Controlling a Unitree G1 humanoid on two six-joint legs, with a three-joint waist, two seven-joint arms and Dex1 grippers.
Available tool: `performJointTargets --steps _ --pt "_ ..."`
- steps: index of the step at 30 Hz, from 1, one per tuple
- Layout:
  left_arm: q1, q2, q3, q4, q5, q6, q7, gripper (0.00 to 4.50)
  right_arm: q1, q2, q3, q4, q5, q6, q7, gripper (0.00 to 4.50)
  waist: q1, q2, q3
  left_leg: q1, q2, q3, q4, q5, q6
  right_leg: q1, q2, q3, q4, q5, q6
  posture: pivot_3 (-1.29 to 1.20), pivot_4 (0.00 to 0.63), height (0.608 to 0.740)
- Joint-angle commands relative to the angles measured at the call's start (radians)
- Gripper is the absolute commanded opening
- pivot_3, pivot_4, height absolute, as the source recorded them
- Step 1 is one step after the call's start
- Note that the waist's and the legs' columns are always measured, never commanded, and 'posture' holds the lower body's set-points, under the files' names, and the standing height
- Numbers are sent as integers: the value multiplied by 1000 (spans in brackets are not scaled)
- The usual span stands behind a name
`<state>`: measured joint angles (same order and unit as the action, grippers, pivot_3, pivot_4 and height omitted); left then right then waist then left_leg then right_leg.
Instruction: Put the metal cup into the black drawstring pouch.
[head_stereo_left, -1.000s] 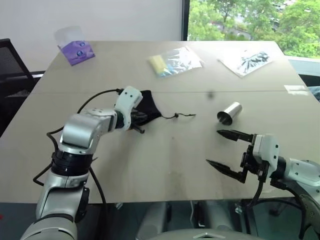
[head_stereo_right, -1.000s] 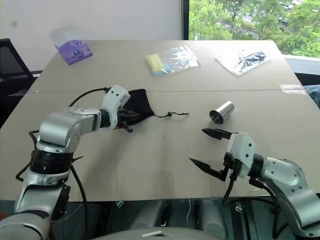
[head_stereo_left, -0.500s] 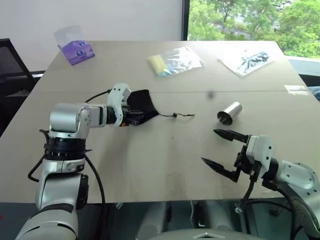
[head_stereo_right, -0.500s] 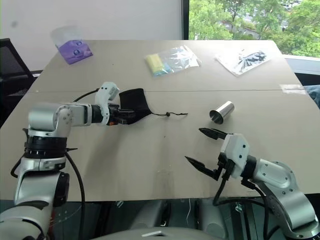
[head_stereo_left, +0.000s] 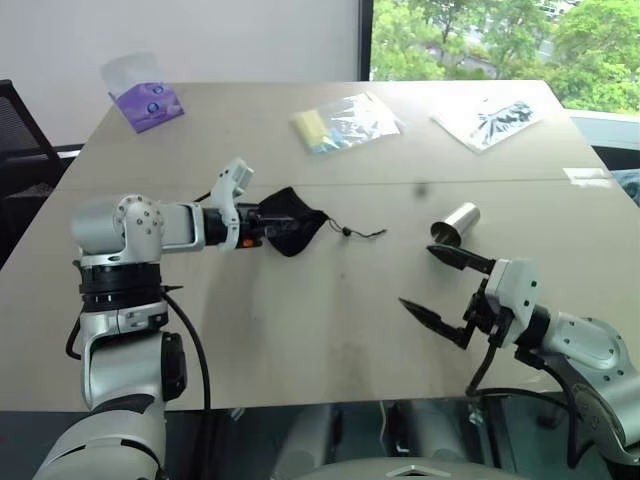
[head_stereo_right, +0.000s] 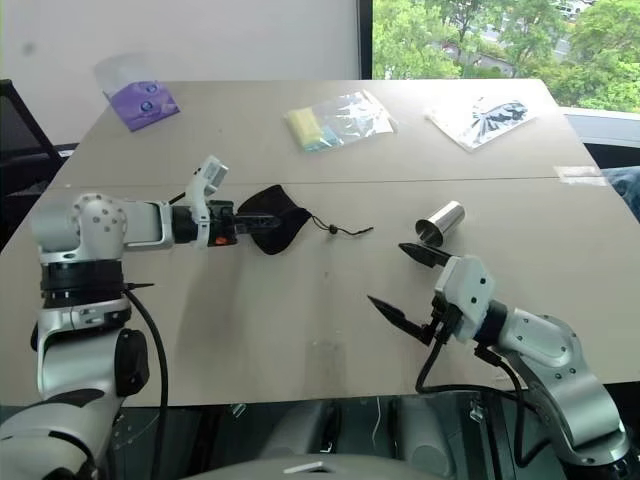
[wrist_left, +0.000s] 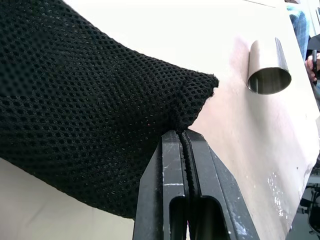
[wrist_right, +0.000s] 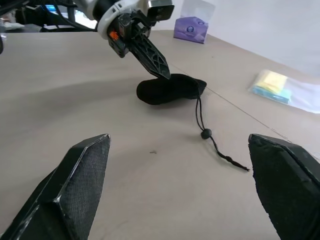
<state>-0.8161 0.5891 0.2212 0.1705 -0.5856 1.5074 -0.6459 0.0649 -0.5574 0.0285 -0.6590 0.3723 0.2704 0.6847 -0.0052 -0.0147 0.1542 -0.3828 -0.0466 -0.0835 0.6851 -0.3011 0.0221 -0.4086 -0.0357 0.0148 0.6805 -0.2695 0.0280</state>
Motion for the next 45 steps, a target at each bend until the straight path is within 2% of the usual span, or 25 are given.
performJointTargets --steps 1,2,6,13,23,28,45 --pt "-23 -18 -31 -56 31 -68 54 24 -36 -3 -2 -4 -78 28 -75 4500 -1 0 0 0 0 0 0 0 0 0 0 0 0 0 0 0 150 740" --pt "-23 -26 -34 -65 34 -72 68 24 -47 -12 5 0 -106 38 -86 4500 -1 0 0 0 0 0 0 0 0 0 0 0 0 0 0 0 150 740" --pt "-19 -90 23 -141 28 -15 153 24 -162 -77 90 55 -444 132 -243 4500 -7 0 0 -1 0 2 0 0 0 -3 0 2 2 0 0 0 150 740" --pt "12 -200 103 -282 46 81 286 24 -318 -71 131 230 -614 245 -309 4500 -7 0 0 -2 0 3 0 0 -1 -4 0 3 3 0 0 0 150 740" --pt "51 -238 123 -365 51 106 332 24 -419 17 162 321 -732 391 -369 4500 -8 0 0 -1 0 3 0 1 -1 -5 0 3 4 0 0 0 150 740" --pt "60 -243 117 -376 48 102 331 24 -439 52 150 312 -735 468 -353 4500 -8 0 0 -1 0 3 -1 1 -1 -5 0 3 4 0 0 0 150 740" --pt "71 -241 89 -379 49 74 326 24 -463 60 181 345 -802 497 -356 4500 -9 0 0 -1 -1 3 -1 1 -1 -5 0 3 4 0 0 0 150 740"
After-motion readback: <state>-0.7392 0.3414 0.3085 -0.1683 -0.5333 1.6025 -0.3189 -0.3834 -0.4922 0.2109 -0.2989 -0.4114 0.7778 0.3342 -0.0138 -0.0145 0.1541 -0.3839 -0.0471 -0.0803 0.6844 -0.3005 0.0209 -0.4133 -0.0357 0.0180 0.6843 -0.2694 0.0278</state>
